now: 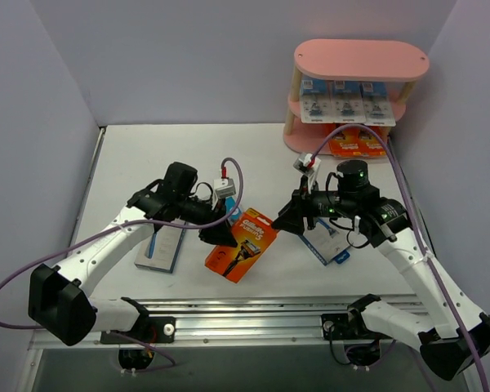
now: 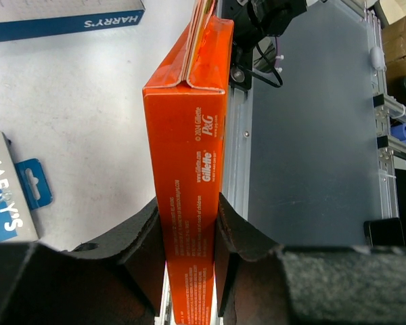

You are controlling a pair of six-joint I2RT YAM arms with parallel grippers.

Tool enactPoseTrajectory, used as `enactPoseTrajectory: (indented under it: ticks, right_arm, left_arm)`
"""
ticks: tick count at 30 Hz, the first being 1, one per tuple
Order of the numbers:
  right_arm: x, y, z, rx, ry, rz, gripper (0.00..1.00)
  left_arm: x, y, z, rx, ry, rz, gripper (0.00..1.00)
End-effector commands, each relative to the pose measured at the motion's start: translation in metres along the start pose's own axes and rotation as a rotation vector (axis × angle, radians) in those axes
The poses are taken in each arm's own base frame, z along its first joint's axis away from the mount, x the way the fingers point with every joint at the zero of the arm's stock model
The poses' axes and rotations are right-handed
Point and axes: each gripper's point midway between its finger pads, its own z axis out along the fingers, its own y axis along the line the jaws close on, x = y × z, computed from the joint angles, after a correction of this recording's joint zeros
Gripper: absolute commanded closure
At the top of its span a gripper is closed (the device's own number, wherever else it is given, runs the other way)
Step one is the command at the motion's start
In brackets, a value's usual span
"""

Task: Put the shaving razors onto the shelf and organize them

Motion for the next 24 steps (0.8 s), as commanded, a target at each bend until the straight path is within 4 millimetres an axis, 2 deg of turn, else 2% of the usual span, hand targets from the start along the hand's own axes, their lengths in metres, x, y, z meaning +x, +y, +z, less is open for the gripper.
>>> enactPoseTrajectory:
  ticks: [1, 8, 17, 24]
  right_arm:
    - [0.001, 0.002, 0.004, -0.008, 0.017, -0.011, 0.56]
    - [0.008, -0.001, 0.016, -0.014, 0.079, -0.01, 0.57]
    - [0.021, 0.023, 0.024, -0.116, 0.145, -0.052, 0.57]
    - [0.029, 0.038, 0.027, -0.163, 0.171, -0.07, 0.63]
  left_arm:
    - [-0.009, -0.016, 0.0, 0.034, -0.004, 0.07, 0.98]
    - [0.006, -0.028, 0.012, 0.057, 0.065, 0.08, 0.98]
    - [0.003, -0.027, 0.011, 0.043, 0.097, 0.107, 0.98]
    - [0.0, -0.022, 0.012, 0.045, 0.135, 0.105, 0.98]
